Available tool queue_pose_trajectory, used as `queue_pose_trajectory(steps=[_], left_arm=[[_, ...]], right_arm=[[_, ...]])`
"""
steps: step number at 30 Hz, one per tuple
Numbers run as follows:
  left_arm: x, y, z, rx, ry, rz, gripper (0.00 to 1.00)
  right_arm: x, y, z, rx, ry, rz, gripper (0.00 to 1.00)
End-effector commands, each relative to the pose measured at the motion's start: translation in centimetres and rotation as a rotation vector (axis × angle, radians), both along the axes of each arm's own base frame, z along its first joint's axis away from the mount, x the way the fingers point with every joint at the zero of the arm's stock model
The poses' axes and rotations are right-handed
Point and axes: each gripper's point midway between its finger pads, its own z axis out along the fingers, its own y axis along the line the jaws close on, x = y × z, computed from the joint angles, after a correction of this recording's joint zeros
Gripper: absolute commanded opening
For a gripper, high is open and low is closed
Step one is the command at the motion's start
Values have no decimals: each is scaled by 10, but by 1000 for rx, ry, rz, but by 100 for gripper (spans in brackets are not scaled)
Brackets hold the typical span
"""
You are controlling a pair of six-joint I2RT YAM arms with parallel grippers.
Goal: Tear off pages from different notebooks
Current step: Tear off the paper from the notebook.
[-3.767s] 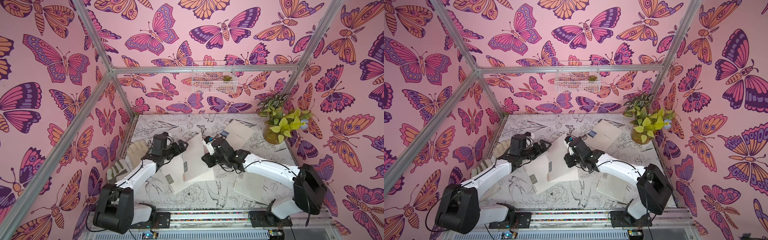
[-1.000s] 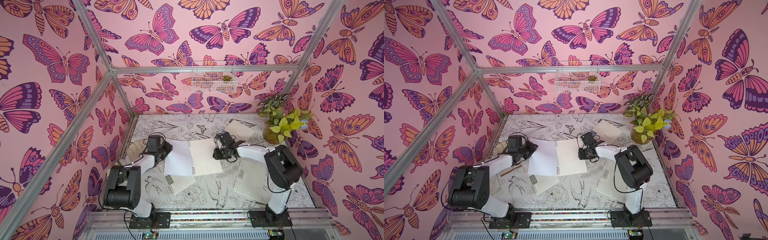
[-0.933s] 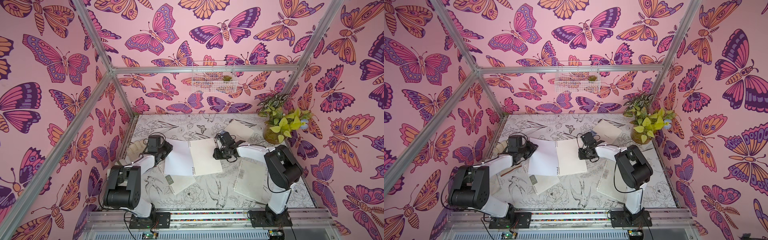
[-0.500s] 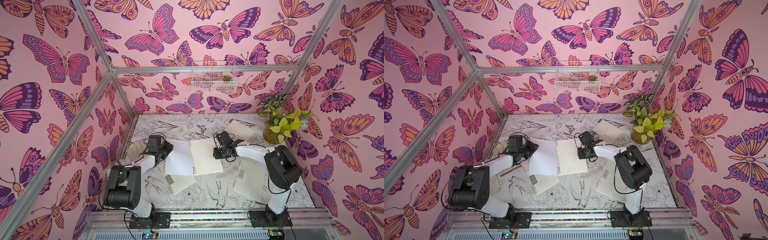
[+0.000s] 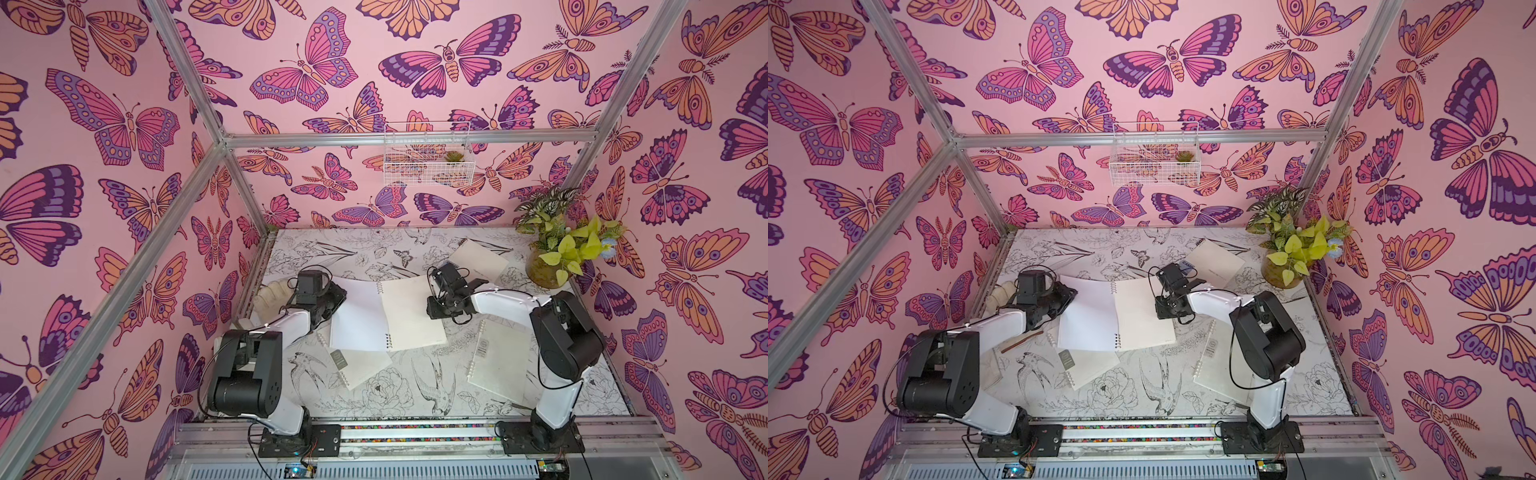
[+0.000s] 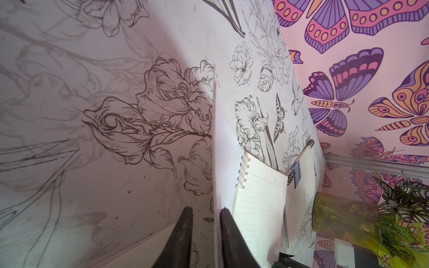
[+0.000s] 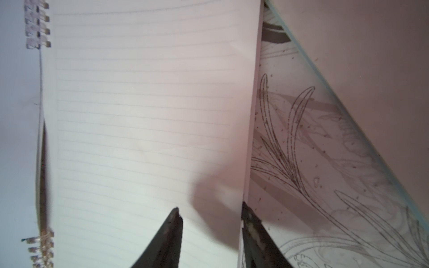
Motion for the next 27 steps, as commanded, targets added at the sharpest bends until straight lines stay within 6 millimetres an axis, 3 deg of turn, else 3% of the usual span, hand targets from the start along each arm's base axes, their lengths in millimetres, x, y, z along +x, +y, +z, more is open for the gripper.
queue_pose_trajectory(steps=[1, 2, 5, 16, 27], left_arm=[[0, -4, -2, -7, -2, -11, 24], [0, -5, -2, -7, -1, -13, 24], [0, -5, -3, -6, 0, -12, 25], [2, -6, -7, -13, 7, -16, 24], [1, -5, -5, -11, 1, -14, 24]], right_arm=[[-10, 0, 18, 36, -22, 7, 51], [-13, 0, 21, 52, -22, 7, 57], [-23, -1, 22, 90, -13, 1, 60], [-77, -20, 2, 237, 57, -105, 57], [-77, -16, -2, 276, 57, -114, 49]])
